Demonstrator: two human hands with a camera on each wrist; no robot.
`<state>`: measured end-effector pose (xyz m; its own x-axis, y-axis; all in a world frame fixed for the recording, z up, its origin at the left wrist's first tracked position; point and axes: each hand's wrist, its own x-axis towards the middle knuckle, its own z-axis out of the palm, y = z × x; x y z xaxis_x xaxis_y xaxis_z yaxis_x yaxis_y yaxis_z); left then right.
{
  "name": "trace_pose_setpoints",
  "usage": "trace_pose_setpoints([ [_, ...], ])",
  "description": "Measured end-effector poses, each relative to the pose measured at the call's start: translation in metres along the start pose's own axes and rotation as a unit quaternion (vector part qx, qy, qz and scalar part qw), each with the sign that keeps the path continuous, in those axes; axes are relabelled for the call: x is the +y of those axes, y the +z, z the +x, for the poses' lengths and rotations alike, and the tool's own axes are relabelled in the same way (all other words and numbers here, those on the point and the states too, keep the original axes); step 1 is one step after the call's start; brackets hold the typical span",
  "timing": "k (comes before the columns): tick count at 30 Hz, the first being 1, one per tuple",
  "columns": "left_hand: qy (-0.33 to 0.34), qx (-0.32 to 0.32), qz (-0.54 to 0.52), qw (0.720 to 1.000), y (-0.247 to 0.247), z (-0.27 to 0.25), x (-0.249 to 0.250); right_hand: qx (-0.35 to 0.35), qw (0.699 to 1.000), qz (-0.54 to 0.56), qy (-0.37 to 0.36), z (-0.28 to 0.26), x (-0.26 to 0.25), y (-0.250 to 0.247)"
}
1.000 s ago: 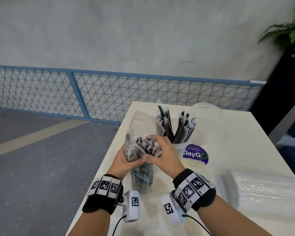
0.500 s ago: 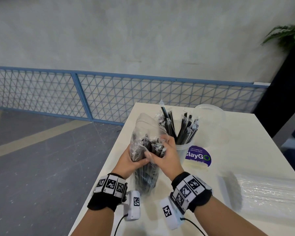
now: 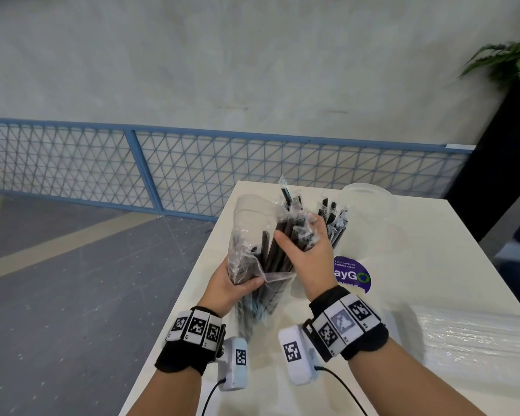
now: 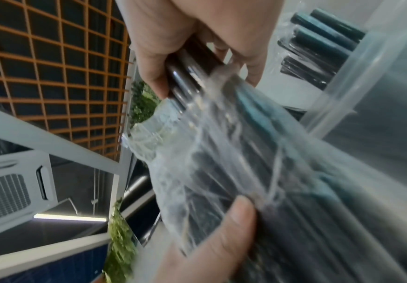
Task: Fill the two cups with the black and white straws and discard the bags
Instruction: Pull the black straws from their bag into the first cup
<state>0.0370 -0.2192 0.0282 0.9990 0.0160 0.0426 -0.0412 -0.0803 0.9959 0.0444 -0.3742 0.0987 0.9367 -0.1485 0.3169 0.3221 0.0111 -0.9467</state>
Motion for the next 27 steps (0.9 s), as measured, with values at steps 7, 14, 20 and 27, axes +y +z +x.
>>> trace_pose_setpoints([
  [7,-0.006,-0.008,0.005,1.000,0.003,0.000,0.002,0.060,0.981,0.147,0.111,0.021,-0.010,-0.013],
  [14,-0.006,-0.009,0.017,1.000,0.001,0.001,0.004,0.098,0.953,0.261,0.116,0.032,-0.032,-0.022],
  [20,-0.008,0.008,0.044,0.999,-0.001,0.002,0.003,0.175,0.940,0.262,0.129,0.051,-0.039,-0.035],
  [27,-0.029,0.011,0.036,0.999,-0.003,0.008,0.000,0.184,0.939,0.259,0.129,0.065,-0.042,-0.044],
])
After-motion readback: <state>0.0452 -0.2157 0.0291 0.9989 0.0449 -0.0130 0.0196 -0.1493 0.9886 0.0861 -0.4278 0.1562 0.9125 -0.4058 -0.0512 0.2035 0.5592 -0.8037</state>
